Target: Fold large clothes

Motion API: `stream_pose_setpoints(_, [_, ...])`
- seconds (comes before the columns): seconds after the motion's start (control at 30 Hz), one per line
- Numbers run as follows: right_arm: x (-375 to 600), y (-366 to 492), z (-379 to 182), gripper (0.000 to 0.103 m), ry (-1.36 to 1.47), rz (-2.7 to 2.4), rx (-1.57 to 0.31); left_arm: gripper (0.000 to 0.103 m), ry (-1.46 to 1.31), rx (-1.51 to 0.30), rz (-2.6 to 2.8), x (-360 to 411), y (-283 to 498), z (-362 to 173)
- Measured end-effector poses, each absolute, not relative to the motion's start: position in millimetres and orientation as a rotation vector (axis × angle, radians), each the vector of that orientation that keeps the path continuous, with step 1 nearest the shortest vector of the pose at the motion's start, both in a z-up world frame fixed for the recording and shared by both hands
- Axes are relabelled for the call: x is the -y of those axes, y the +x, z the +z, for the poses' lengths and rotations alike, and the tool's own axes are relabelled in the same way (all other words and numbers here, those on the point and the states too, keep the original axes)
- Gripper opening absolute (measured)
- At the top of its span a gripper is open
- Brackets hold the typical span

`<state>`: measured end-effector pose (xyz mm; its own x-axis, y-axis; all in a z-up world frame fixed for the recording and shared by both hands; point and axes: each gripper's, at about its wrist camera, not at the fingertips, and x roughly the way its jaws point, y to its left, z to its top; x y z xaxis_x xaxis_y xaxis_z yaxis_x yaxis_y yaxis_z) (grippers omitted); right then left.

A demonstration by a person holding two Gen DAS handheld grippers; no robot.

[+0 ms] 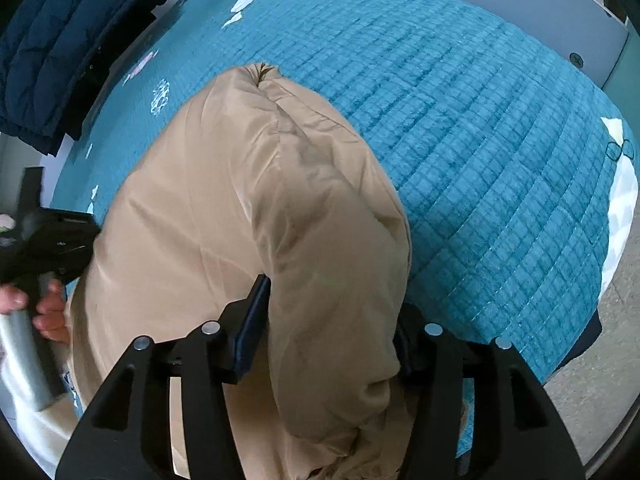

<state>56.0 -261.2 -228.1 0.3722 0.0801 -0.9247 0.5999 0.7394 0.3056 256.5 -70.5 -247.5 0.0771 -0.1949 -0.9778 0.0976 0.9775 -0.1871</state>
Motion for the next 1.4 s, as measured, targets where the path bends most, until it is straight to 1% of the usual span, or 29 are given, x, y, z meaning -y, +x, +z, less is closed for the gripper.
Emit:
stream_pose_setpoints(0.1, [265, 55, -229, 0.051, 0.691, -0.357, -1.160, 0.001, -0.026, -1.438, -0.229, 69, 234, -213])
stream_pose_setpoints(0.17, [267, 55, -229, 0.051, 0.691, -0.354, -1.164, 0.001, -0.060, -1.470, -0.255, 65, 219, -205])
stream_pose_setpoints(0.23, [269, 53, -230, 0.052, 0.684, -0.350, -1.166, 0.001, -0.037, -1.505, -0.275, 68, 212, -216])
stream_pose_setpoints(0.3, [269, 52, -230, 0.057, 0.671, -0.339, -1.166, 0.002, -0.033, -1.533, -0.285, 70, 217, -243])
stream_pose_setpoints(0.33, [267, 54, -230, 0.058, 0.652, -0.335, -1.170, 0.002, -0.068, -1.530, -0.289, 67, 221, -250])
stream_pose_setpoints(0.37, [266, 54, -230, 0.058, 0.634, -0.335, -1.174, 0.002, -0.103, -1.541, -0.275, 63, 222, -248])
stream_pose_setpoints(0.43, [263, 54, -230, 0.058, 0.613, -0.334, -1.175, 0.001, -0.066, -1.543, -0.258, 65, 213, -232])
stream_pose_setpoints(0.53, [264, 53, -231, 0.058, 0.615, -0.322, -1.169, 0.001, -0.062, -1.559, -0.329, 63, 182, -218])
stream_pose_setpoints(0.6, [265, 53, -232, 0.058, 0.619, -0.318, -1.168, 0.001, -0.073, -1.547, -0.322, 54, 158, -228])
stream_pose_setpoints(0.7, [261, 54, -232, 0.058, 0.585, -0.315, -1.177, 0.002, -0.048, -1.450, -0.297, 49, 142, -244])
stream_pose_setpoints(0.8, [261, 54, -231, 0.058, 0.580, -0.308, -1.190, 0.002, -0.053, -1.482, -0.283, 50, 128, -229])
stream_pose_setpoints(0.87, [265, 51, -231, 0.058, 0.602, -0.290, -1.190, 0.002, -0.032, -1.511, -0.355, 54, 100, -223])
stream_pose_setpoints(0.97, [271, 48, -232, 0.059, 0.620, -0.262, -1.186, 0.001, 0.043, -1.473, -0.353, 50, 72, -242])
stream_pose_setpoints(1.0, [271, 48, -232, 0.059, 0.616, -0.259, -1.186, 0.001, 0.070, -1.431, -0.354, 50, 63, -249])
stream_pose_setpoints(1.03, [270, 48, -231, 0.059, 0.606, -0.257, -1.188, 0.002, 0.082, -1.414, -0.345, 49, 56, -247])
stream_pose_setpoints(1.1, [270, 48, -230, 0.058, 0.595, -0.254, -1.196, 0.002, 0.014, -1.510, -0.369, 45, 47, -238])
stream_pose_setpoints(1.17, [273, 46, -230, 0.059, 0.623, -0.245, -1.195, 0.002, -0.019, -1.570, -0.445, 40, 32, -236])
stream_pose_setpoints(1.23, [275, 45, -231, 0.059, 0.642, -0.234, -1.187, 0.002, -0.062, -1.634, -0.449, 27, 30, -256])
stream_pose_setpoints(1.3, [277, 43, -231, 0.059, 0.638, -0.226, -1.183, 0.002, -0.174, -1.676, -0.481, 15, 42, -273])
stream_pose_setpoints(1.4, [279, 42, -230, 0.059, 0.634, -0.226, -1.193, 0.002, -0.185, -1.652, -0.484, 12, 40, -252])
